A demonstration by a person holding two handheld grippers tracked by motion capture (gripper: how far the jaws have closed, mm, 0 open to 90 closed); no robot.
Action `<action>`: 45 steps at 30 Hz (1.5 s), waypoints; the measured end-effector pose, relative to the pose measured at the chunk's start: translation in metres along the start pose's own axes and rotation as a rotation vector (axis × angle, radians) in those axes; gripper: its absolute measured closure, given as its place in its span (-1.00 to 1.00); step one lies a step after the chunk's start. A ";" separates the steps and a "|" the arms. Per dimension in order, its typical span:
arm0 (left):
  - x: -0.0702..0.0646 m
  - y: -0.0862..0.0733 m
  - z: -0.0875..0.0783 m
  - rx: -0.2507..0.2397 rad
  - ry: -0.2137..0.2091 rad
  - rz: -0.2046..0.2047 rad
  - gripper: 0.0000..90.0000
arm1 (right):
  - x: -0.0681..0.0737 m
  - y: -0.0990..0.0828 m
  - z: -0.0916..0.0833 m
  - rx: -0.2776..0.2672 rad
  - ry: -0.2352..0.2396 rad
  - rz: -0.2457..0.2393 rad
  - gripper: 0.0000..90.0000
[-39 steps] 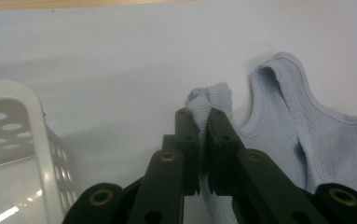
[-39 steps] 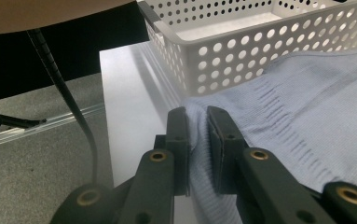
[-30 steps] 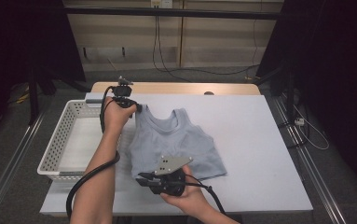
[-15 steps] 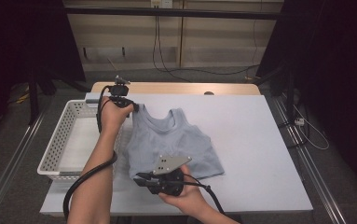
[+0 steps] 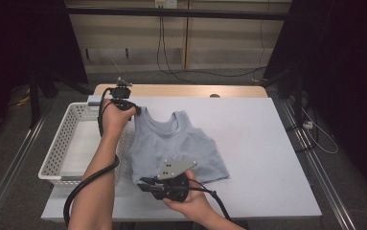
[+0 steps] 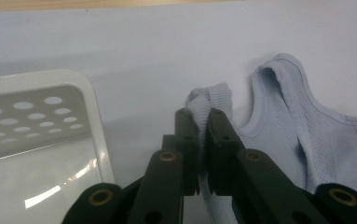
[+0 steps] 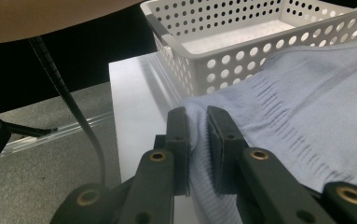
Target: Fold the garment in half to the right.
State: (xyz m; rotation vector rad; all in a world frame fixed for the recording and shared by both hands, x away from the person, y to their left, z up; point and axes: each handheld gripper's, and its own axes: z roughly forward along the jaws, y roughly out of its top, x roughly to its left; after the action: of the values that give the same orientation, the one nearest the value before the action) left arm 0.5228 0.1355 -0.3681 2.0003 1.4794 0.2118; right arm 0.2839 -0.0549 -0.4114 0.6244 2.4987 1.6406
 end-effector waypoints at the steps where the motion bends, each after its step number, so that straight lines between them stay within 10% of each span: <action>1: 0.000 0.000 0.000 0.000 -0.001 0.000 0.88 | 0.000 0.000 0.000 -0.004 -0.002 0.002 0.78; 45: -0.011 0.011 0.008 0.020 0.058 0.015 0.88 | -0.016 -0.008 -0.028 -0.056 -0.063 0.069 0.78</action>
State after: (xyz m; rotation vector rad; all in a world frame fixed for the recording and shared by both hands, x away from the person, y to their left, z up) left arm 0.5318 0.1204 -0.3659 2.0376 1.5078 0.2647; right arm 0.2876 -0.0880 -0.4087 0.7520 2.4044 1.6797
